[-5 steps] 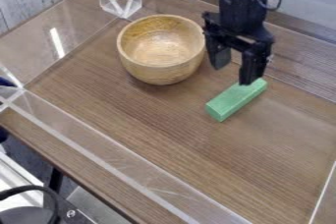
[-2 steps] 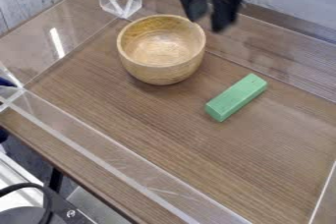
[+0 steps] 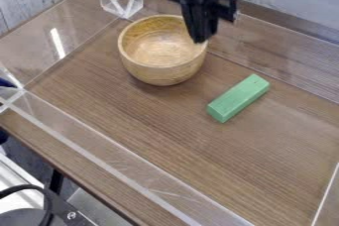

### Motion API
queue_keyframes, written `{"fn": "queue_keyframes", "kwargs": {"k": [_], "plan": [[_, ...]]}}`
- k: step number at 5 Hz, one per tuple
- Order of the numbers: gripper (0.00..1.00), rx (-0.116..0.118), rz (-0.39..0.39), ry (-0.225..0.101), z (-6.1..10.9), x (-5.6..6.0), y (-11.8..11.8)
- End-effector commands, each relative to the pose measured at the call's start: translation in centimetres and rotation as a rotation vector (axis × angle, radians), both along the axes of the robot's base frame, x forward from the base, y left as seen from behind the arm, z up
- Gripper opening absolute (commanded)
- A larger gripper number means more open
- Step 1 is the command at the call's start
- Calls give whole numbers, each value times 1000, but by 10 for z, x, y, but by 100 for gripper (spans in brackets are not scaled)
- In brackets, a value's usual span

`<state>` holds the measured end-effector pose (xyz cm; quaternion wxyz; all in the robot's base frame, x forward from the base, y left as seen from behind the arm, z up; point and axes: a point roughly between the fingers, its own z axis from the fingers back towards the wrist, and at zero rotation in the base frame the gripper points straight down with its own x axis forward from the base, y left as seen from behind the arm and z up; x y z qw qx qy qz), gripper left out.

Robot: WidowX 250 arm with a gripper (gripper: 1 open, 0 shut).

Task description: Remove the green block from inside the brown bowl and put it on the table

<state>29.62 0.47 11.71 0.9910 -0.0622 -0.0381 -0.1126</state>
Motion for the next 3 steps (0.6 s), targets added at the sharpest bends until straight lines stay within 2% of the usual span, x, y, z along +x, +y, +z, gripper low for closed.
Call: {"fn": "queue_keyframes", "kwargs": {"k": [1,3], "plan": [[0,13,-6,-14,-6,8,-1],[0,26,-9,42,-37,15,-3]]}}
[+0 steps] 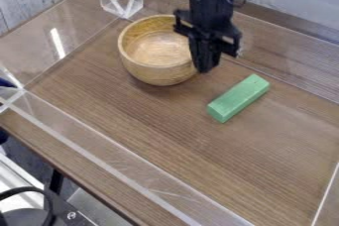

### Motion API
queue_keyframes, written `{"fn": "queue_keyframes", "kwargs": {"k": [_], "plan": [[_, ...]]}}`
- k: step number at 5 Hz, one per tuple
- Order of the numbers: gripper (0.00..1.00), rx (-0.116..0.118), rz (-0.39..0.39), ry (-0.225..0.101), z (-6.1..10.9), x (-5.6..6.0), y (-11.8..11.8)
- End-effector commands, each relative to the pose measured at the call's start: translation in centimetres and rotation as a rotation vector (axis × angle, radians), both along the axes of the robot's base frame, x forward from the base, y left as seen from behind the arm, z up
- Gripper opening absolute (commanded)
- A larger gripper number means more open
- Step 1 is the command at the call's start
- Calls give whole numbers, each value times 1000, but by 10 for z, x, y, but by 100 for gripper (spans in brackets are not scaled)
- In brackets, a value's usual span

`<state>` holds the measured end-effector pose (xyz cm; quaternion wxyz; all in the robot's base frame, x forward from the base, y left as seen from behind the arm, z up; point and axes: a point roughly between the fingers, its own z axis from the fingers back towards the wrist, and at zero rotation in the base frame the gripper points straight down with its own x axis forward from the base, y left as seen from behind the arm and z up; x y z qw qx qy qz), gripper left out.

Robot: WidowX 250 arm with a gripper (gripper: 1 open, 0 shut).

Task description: Remove the green block from inside the brown bowl and put it on the table

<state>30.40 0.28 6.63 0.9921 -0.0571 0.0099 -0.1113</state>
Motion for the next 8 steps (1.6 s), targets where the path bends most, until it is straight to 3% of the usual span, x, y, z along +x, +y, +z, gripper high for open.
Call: {"fn": "queue_keyframes", "kwargs": {"k": [1,2,3,5,6,8], "plan": [[0,5,-10,-36,4,10,-2],[0,7,-13,-24,-4,12,-4],[100,4,-9,-32,3,12,-4],[100,2,-1,-58,21,10,-2],[100,-1,17,-124,53,6,7],[100,10,100,-209,107,-4,41]]}}
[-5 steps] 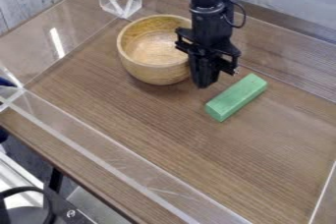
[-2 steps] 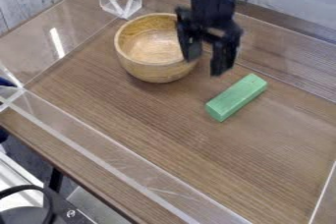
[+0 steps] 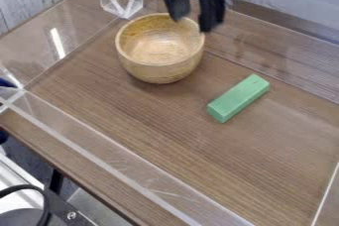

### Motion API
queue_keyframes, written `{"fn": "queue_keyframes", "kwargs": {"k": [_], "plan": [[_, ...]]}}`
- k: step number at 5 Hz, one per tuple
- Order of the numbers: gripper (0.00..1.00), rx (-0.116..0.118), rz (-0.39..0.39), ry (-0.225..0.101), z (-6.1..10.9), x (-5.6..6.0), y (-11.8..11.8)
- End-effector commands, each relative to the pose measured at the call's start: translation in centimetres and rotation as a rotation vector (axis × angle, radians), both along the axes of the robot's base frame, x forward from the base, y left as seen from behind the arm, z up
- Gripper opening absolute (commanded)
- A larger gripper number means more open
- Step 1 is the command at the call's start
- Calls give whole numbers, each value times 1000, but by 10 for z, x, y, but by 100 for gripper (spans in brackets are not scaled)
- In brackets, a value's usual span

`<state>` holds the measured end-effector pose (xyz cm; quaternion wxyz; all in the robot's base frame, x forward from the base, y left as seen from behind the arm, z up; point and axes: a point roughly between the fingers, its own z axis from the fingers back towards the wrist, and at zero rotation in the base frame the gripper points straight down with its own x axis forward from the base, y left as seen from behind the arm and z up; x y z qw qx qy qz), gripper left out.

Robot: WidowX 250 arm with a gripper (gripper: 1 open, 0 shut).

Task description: Remove the green block from inside the brown bowl and put it on the table

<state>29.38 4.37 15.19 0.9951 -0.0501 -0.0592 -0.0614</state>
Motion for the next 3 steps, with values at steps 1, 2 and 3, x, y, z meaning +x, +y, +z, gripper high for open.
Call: {"fn": "queue_keyframes", "kwargs": {"k": [1,2,3], "plan": [[100,25,36,-92,36,1,25],[100,40,69,-89,40,-3,47],[100,56,87,-76,34,-1,62]]}}
